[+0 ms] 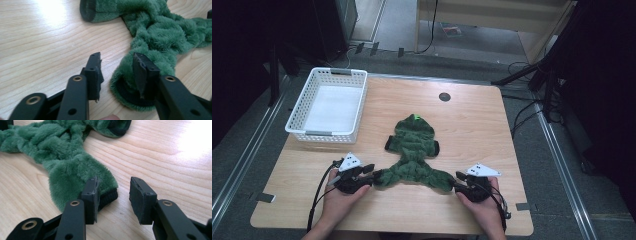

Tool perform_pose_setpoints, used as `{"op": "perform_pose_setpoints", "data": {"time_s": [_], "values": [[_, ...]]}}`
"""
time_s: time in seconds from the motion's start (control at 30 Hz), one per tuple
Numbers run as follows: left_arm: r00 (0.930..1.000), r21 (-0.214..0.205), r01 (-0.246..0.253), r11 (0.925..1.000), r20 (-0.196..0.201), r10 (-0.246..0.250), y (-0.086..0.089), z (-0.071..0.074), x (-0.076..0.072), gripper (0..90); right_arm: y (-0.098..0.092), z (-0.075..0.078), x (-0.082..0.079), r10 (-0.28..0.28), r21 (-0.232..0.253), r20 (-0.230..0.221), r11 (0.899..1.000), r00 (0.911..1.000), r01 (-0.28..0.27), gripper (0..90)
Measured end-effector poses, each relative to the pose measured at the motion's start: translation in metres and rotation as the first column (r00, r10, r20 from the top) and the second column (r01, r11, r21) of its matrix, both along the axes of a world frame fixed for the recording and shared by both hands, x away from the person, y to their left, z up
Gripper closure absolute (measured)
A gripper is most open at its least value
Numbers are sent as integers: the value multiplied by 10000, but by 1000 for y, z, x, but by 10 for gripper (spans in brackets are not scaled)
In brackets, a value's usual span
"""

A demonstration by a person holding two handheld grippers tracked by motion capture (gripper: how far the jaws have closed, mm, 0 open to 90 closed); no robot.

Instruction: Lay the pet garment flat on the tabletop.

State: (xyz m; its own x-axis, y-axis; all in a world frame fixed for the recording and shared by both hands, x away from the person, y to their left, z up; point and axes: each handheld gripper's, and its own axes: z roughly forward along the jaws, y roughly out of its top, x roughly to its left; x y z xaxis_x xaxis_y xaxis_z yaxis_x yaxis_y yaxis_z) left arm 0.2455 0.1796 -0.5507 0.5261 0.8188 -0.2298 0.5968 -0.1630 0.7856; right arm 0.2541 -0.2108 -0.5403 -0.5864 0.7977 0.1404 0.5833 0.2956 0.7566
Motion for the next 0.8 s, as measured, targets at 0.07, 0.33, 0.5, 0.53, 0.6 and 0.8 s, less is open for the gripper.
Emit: {"op": "perform_pose_setpoints", "data": {"time_s": [0.07, 0.33, 0.5, 0.53, 0.6, 0.8], "values": [[9999, -97, -9, 10000, 139, 10, 1, 1, -2, 548, 0, 3, -1, -32, 80, 139, 10000, 9999, 31, 583], [9975, -735, -494, 9961, 470, 529, 20, 6, -11, 500, 0, 8, -4, -306, 212, 704, 9993, 9971, 292, 474], [9900, -866, -876, 9924, 1034, 964, 45, 11, -20, 432, -13, 7, -5, -447, 474, 831, 9980, 9955, 408, 330], [9876, -903, -1008, 9908, 1115, 1106, 49, 11, -22, 416, -16, 7, -5, -512, 452, 844, 9978, 9951, 475, 308], [9861, -1046, -1081, 9886, 1148, 1200, 60, 13, -25, 408, -23, 7, -7, -648, 466, 782, 9970, 9948, 612, 260], [9701, -1052, -1848, 9771, 1394, 1985, 93, 16, -34, 283, -43, 10, -8, -1072, 590, 813, 9930, 9909, 1026, 169]]}}
